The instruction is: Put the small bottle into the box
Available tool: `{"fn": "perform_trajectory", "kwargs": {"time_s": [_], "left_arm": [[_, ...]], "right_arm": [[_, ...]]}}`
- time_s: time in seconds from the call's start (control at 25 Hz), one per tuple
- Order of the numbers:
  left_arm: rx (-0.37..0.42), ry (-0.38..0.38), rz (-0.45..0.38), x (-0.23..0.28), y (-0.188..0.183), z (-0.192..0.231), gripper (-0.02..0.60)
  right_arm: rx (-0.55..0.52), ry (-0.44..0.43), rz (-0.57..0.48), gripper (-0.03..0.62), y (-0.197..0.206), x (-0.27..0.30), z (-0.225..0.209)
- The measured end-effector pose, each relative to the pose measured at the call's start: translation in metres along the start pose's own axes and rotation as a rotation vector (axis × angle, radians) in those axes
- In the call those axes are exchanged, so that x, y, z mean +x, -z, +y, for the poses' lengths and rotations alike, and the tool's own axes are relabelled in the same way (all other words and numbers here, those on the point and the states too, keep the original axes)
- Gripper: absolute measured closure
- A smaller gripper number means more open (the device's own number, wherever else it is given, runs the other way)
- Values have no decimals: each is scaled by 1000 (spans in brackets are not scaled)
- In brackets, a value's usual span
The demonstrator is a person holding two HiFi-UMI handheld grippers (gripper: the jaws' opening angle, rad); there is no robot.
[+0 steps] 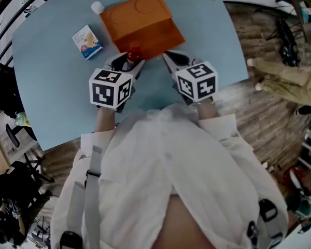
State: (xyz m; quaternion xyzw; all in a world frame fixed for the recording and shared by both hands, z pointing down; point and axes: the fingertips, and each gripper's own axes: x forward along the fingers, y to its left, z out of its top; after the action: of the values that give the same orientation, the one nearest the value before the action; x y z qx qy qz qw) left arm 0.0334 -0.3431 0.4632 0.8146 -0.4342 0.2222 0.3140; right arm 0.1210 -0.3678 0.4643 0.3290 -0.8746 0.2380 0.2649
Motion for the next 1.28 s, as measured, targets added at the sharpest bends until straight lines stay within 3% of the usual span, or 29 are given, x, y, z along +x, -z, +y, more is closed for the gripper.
{"fn": "perform_trajectory", "kwargs": {"time_s": [0.24,0.64,0.92,1.28], "left_arm": [[24,-23,35,2,-10,14,371],[151,-40,164,21,-16,27,371],[279,-75,279,42,-18,32,371],[330,-43,382,70,-13,27,371]], "right_arm": [[-2,-42,-1,591,-8,17,-2],[25,-56,40,591,-2,30,-9],[52,-34,48,591,6,24,-24],[96,-7,69,591,20,17,-41]]}}
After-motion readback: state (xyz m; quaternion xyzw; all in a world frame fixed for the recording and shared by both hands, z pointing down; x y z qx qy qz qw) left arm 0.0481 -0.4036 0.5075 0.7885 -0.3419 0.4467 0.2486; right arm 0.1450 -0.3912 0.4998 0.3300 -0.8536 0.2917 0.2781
